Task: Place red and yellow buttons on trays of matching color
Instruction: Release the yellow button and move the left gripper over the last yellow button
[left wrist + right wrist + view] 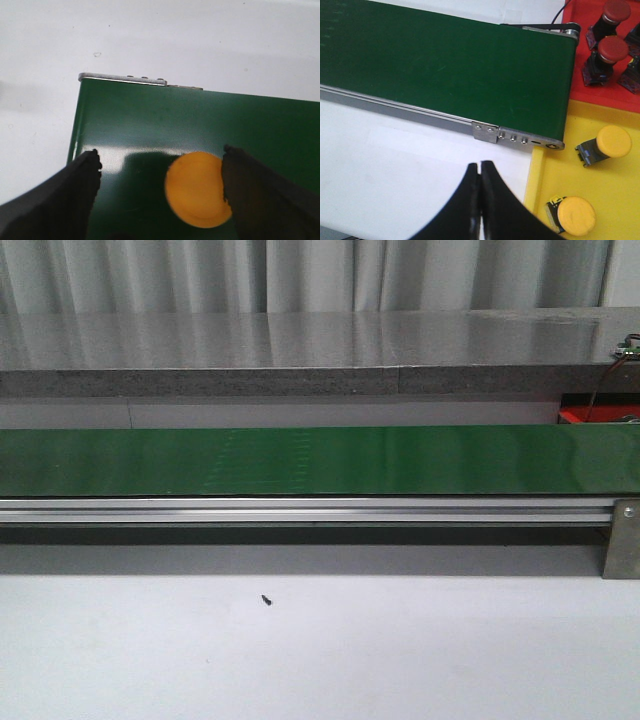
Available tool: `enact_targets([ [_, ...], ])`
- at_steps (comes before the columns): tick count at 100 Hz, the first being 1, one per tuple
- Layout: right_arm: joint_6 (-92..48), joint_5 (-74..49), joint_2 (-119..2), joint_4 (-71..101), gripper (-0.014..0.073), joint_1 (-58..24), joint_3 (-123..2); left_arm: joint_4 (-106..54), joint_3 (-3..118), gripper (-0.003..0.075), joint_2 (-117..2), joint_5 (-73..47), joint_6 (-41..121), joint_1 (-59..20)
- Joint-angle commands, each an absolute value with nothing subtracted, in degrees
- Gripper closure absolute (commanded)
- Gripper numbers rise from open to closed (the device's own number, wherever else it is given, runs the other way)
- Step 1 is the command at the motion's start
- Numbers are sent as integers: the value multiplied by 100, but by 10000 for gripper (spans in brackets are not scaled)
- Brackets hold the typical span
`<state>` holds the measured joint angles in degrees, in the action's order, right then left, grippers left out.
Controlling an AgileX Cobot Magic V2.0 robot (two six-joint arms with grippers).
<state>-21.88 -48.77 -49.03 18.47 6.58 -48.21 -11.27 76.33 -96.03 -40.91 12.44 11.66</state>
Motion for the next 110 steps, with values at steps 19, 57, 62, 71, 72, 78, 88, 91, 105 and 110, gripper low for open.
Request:
enact_targets([
  [19,-2218,-4559,-4841,1922,662,647,-4955,-1434,8329,215,-9138,-4166,1260,1127],
  [57,-2218,-4559,-4841,1922,662,647,-4955,-1069,8677,215,-9181,-3815,1260,1667],
  [62,-2218,-4559,-4841,1922,662,647,-4955,-994,8677,215,-9236,-3755,1260,1830],
  [71,-2218,-4559,-4841,1922,662,647,-4955,-972,8677,215,-9404,-3617,1260,2152],
  [72,-2218,-4559,-4841,1922,662,647,-4955,-972,8677,215,-9420,-3603,1260,2176],
  [78,-2218,-4559,-4841,1922,662,647,-4955,-957,8677,215,-9570,-3446,1260,2355],
  [88,-2218,-4559,-4841,1922,662,647,-4955,-944,8677,215,-9839,-3169,1260,2643],
  [91,-2218,-4559,-4841,1922,662,647,-4955,-944,8677,215,-9923,-3097,1260,2711],
  [105,-2218,-4566,-4841,1922,662,647,-4955,-919,8687,215,-10317,-2825,1260,2961],
  [110,-2218,-4566,-4841,1922,662,647,-4955,-919,8687,215,-10443,-2710,1260,3007],
])
